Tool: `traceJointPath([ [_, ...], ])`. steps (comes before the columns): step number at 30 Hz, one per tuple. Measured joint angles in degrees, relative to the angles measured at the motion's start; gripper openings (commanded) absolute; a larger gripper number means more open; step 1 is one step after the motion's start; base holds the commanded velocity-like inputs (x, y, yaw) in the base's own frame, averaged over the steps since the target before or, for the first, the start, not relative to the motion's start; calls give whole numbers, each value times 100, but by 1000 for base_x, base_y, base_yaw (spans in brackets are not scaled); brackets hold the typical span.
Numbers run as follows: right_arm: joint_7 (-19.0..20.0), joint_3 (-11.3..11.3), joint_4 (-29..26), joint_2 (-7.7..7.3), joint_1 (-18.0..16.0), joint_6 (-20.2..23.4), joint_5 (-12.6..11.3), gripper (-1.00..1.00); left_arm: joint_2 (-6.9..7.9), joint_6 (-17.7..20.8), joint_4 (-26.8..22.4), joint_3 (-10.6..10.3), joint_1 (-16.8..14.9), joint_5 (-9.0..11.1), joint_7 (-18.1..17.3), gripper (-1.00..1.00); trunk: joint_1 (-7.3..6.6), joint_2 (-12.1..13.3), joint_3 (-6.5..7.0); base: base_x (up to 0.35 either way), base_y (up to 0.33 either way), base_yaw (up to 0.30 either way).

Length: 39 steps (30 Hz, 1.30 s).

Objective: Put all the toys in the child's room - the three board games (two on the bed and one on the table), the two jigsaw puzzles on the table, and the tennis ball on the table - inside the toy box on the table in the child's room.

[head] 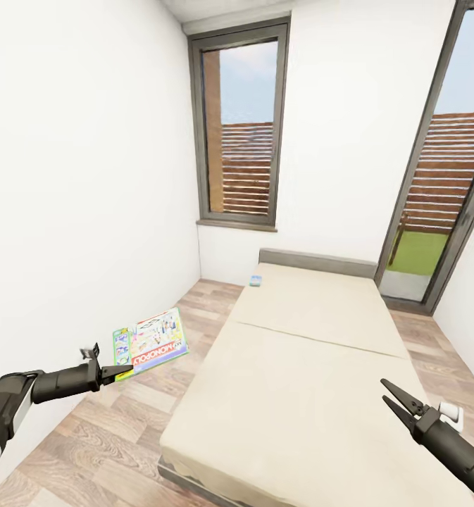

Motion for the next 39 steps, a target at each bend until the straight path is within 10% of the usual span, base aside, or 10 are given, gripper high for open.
traceJointPath([
  [39, -18, -9, 4, 35, -2, 0, 295, 100, 0, 1, -1, -12, -3, 2, -2, -100, 2, -7, 363, -7, 0, 0],
])
